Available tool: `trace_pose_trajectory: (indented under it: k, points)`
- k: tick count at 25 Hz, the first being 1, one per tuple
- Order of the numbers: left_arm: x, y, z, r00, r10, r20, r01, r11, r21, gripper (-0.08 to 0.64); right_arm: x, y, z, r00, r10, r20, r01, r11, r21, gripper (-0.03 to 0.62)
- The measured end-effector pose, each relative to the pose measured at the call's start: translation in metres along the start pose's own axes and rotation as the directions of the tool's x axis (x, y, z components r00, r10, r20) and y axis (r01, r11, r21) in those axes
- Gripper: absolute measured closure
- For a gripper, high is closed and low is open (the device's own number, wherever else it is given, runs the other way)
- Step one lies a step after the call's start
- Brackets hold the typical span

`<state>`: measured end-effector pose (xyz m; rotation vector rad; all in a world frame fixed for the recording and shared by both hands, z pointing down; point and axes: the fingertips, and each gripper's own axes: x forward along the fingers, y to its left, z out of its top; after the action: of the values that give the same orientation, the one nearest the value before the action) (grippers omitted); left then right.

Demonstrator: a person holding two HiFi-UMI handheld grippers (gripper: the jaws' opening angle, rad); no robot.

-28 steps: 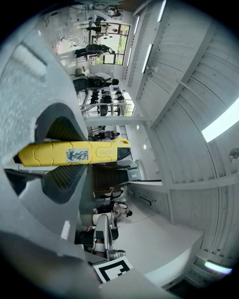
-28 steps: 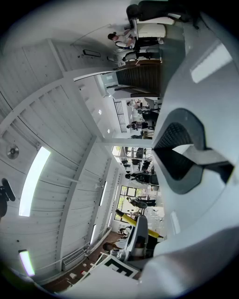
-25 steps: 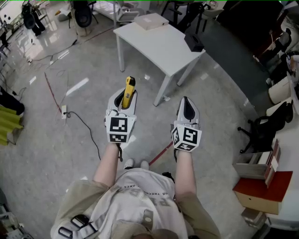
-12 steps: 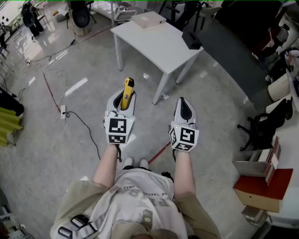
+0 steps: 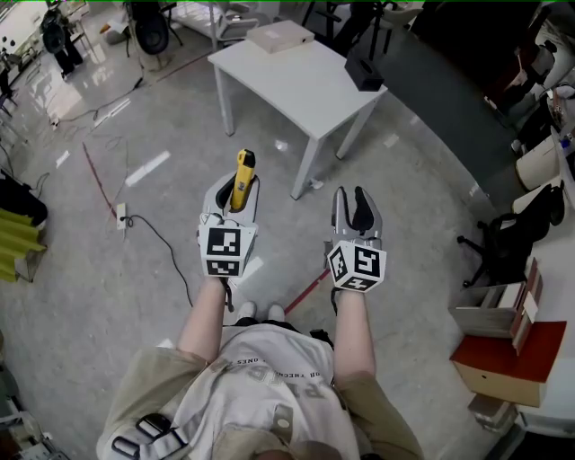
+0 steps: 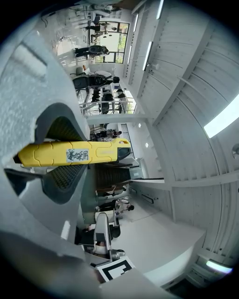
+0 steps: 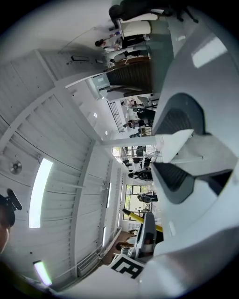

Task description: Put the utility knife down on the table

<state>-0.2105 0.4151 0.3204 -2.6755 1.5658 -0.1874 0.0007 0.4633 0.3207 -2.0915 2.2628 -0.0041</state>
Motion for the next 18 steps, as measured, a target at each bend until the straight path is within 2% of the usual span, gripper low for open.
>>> trace_pose_trajectory:
  k: [1,3,11,18]
  points:
    - [0.002,-0.003,0.001,1.0,0.001,0.0,-0.001,1.0,0.002,0.437,0.0,-0.002,0.001,1.0,0.012,-0.003,-0.012,1.0,0.001,0.392]
    - [0.005,-0.009,0.004,1.0,0.003,0.001,-0.003,1.0,0.006,0.437,0.001,-0.009,0.002,1.0,0.028,-0.008,-0.028,1.0,-0.007,0.374]
    - [0.019,-0.033,0.003,1.0,0.016,-0.009,-0.015,1.0,0.026,0.437,0.001,-0.04,0.001,0.999,0.048,-0.007,-0.048,0.999,0.001,0.373]
    - [0.027,-0.036,-0.009,0.998,0.037,-0.047,-0.035,0.999,0.042,0.437,0.012,-0.055,-0.006,0.997,0.066,-0.029,-0.066,0.998,0.013,0.373]
